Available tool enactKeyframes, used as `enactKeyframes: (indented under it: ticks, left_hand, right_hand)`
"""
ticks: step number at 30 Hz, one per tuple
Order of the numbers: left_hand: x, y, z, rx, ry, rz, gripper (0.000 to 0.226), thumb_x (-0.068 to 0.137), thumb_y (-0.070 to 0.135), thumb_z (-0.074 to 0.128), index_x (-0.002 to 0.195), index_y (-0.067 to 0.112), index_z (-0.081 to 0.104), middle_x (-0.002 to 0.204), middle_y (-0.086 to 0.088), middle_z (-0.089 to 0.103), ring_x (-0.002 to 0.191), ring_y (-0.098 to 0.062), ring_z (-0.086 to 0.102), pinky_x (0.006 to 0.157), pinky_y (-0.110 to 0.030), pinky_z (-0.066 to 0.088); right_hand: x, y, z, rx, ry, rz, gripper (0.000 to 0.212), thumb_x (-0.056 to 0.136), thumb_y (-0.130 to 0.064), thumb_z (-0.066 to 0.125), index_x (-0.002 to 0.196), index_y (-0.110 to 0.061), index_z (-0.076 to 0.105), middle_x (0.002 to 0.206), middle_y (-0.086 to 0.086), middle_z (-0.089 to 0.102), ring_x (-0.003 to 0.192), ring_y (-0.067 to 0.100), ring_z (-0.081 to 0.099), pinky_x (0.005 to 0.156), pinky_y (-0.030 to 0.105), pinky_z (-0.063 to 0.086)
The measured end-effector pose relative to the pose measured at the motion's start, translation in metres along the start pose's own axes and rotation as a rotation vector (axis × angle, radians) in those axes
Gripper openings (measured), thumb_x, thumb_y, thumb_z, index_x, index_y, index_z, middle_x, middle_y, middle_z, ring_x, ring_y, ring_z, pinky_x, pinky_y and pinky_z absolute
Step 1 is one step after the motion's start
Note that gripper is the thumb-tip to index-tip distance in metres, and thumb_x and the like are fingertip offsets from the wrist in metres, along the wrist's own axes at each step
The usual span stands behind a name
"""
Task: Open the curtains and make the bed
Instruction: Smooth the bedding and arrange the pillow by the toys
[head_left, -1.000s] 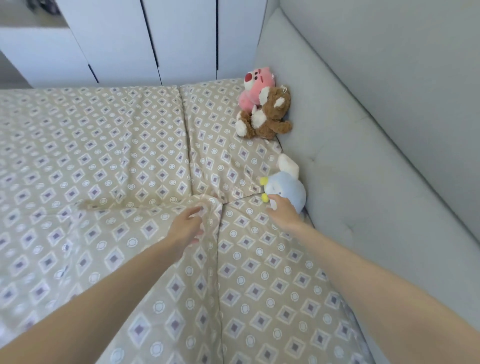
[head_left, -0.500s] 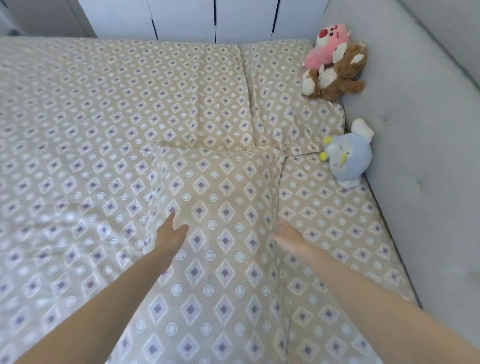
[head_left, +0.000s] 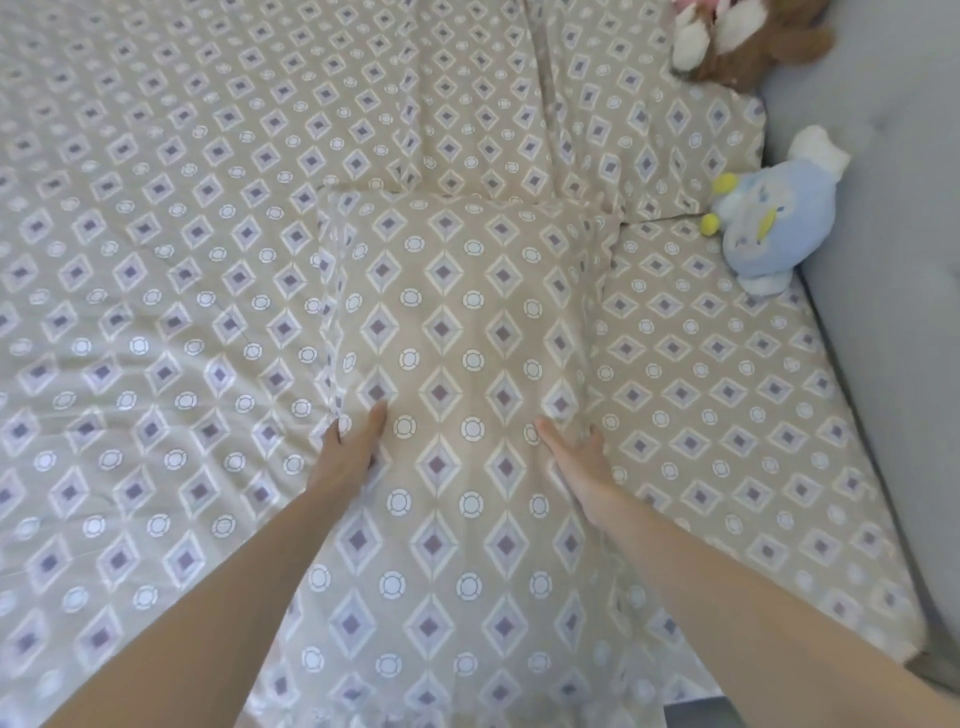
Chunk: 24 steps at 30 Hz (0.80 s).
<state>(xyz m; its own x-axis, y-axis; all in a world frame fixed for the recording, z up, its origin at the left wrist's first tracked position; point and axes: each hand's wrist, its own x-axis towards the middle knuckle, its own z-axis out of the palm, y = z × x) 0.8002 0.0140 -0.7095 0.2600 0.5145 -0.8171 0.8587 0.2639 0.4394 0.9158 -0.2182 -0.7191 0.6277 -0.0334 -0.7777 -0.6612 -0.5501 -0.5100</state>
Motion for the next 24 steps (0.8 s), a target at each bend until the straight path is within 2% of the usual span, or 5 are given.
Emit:
enactKeyframes:
  ticks: [5, 9, 13, 20, 24]
  left_hand:
    - [-0.023, 0.022, 0.006, -0.06, 0.018, -0.002, 0.128, 0.049, 0.097, 0.045, 0.151, 0.029, 0.008, 0.147, -0.013, 0.042, 0.137, -0.038, 0.036, 0.113, -0.053, 0.026]
    - [-0.068, 0.048, 0.025, -0.128, 0.1, 0.097, 0.102, 0.072, 0.082, 0.043, 0.151, 0.026, 0.013, 0.151, -0.008, 0.037, 0.138, -0.034, 0.034, 0.112, -0.052, 0.026]
    - [-0.115, 0.073, 0.062, -0.136, 0.105, 0.148, 0.092, 0.08, 0.076, 0.04, 0.151, 0.022, 0.015, 0.151, -0.01, 0.036, 0.138, -0.035, 0.034, 0.11, -0.051, 0.026]
    - [-0.182, 0.103, 0.162, -0.031, -0.072, 0.244, 0.088, 0.081, 0.075, 0.037, 0.151, 0.027, 0.015, 0.151, -0.007, 0.036, 0.137, -0.033, 0.036, 0.112, -0.051, 0.028]
    - [-0.196, 0.112, 0.216, 0.23, -0.225, 0.184, 0.075, 0.09, 0.05, 0.045, 0.151, 0.031, 0.007, 0.154, -0.016, 0.02, 0.135, -0.04, 0.032, 0.109, -0.051, 0.031]
  right_hand:
    - [-0.023, -0.021, -0.012, 0.031, 0.1, -0.126, 0.1, 0.076, -0.066, 0.062, 0.152, -0.017, 0.018, 0.156, 0.003, 0.027, 0.143, 0.025, 0.026, 0.114, 0.042, 0.025]
    - [-0.047, -0.058, -0.052, -0.023, 0.243, -0.266, 0.091, 0.08, -0.061, 0.062, 0.15, -0.016, 0.025, 0.153, 0.003, 0.033, 0.141, 0.025, 0.03, 0.112, 0.04, 0.027]
    - [-0.067, -0.083, -0.114, -0.1, 0.369, -0.338, 0.081, 0.082, -0.061, 0.059, 0.146, -0.017, 0.034, 0.147, 0.003, 0.043, 0.136, 0.025, 0.039, 0.104, 0.037, 0.035]
    - [-0.076, -0.069, -0.242, -0.034, 0.559, -0.361, 0.075, 0.076, -0.062, 0.063, 0.137, -0.022, 0.047, 0.131, 0.0, 0.058, 0.122, 0.026, 0.053, 0.101, 0.039, 0.043]
    - [-0.058, -0.038, -0.301, -0.222, 0.647, -0.186, 0.072, 0.087, -0.048, 0.053, 0.15, -0.037, 0.02, 0.139, 0.011, 0.044, 0.13, 0.033, 0.036, 0.105, 0.042, 0.031]
